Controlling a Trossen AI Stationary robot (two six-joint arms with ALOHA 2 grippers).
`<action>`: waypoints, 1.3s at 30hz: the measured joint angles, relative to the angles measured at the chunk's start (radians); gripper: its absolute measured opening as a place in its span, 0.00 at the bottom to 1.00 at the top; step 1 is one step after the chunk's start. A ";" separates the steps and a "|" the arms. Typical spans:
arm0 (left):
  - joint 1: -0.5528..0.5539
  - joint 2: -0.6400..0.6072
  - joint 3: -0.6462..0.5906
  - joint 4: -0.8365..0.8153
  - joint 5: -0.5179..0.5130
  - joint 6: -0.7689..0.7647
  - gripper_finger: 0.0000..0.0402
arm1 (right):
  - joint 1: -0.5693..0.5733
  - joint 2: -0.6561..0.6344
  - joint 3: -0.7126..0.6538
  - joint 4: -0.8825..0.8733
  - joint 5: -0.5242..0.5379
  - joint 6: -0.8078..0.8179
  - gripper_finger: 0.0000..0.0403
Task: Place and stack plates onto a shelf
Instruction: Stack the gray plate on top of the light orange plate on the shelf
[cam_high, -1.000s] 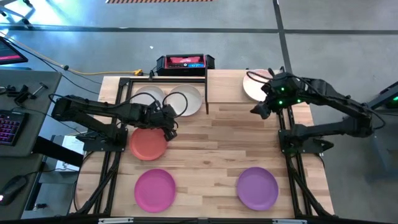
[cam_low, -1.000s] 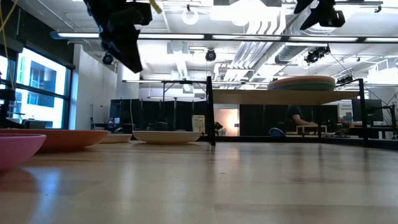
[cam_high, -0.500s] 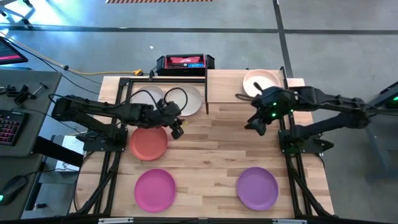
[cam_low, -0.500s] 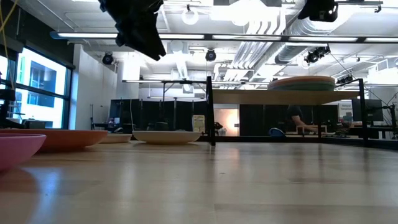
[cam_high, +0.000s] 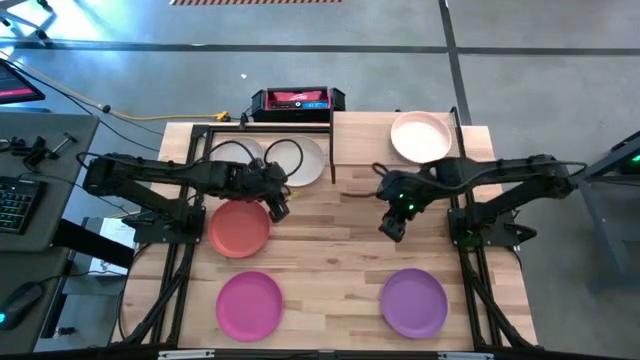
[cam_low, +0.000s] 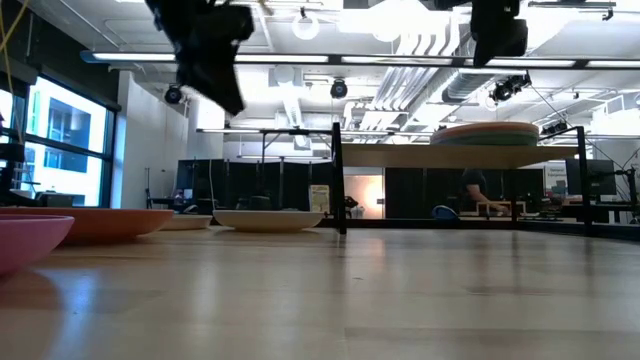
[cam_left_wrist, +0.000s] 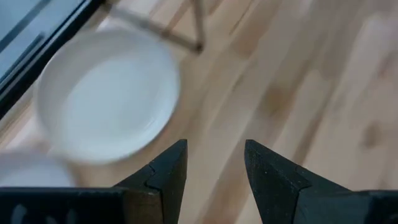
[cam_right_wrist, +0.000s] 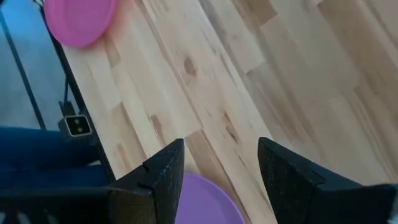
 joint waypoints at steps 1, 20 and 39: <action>0.013 0.000 0.000 -0.037 -0.003 0.000 0.37 | 0.008 0.012 0.000 0.005 0.000 0.000 0.46; 0.290 0.070 -0.072 -0.274 0.024 0.000 0.37 | 0.070 0.171 0.000 0.030 0.013 0.071 0.46; 0.407 0.092 -0.258 -0.117 0.058 0.068 0.37 | 0.067 0.169 0.000 0.061 0.015 0.060 0.46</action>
